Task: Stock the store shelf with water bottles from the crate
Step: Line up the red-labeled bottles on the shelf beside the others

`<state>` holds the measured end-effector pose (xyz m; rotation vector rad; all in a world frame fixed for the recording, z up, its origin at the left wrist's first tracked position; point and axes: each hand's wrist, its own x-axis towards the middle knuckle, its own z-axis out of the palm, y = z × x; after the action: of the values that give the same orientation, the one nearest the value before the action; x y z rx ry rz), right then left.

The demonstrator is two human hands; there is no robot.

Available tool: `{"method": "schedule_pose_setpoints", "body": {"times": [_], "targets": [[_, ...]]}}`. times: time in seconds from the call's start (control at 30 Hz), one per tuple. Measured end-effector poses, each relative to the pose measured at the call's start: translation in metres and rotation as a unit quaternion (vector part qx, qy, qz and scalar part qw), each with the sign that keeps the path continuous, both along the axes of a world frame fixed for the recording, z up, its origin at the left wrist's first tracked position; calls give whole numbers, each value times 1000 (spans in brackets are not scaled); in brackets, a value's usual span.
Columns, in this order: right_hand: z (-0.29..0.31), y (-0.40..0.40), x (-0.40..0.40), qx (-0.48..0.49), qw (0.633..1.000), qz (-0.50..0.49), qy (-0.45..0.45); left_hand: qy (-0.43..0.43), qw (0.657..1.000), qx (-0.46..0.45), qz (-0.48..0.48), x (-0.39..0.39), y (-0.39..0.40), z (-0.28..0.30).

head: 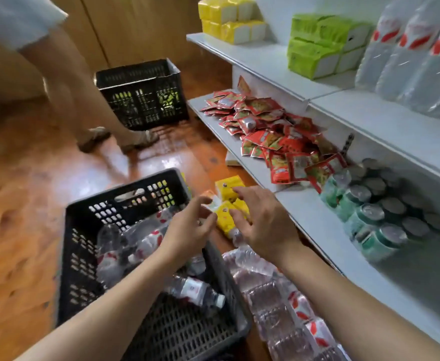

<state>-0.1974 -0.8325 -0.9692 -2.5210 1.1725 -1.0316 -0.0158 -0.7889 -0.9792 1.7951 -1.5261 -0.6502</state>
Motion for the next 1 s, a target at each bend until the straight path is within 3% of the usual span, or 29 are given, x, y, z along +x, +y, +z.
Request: {"method": "schedule_pose_setpoints", "body": {"times": [0.13,0.23,0.43,0.53,0.63,0.8,1.0], "targets": [[-42,36,68,34,991,114,66,-79,987,141,8,61,54,-33],[-76,52,106,140,965,156,160,-93,974,205,15,93,73,-68],[-163,52,135,389,826,56,403,-107,958,265,-36,111,64,-141],[-195,40,143,446,783,40,432,-133,952,263,-85,111,55,-185],[-221,37,149,473,756,40,451,-239,912,291,-161,107,54,-218],[-236,38,149,433,764,50,476,-323,898,247,-169,106,51,-238],[-206,45,146,316,824,73,464,-333,887,267,-176,116,54,-225]]}}
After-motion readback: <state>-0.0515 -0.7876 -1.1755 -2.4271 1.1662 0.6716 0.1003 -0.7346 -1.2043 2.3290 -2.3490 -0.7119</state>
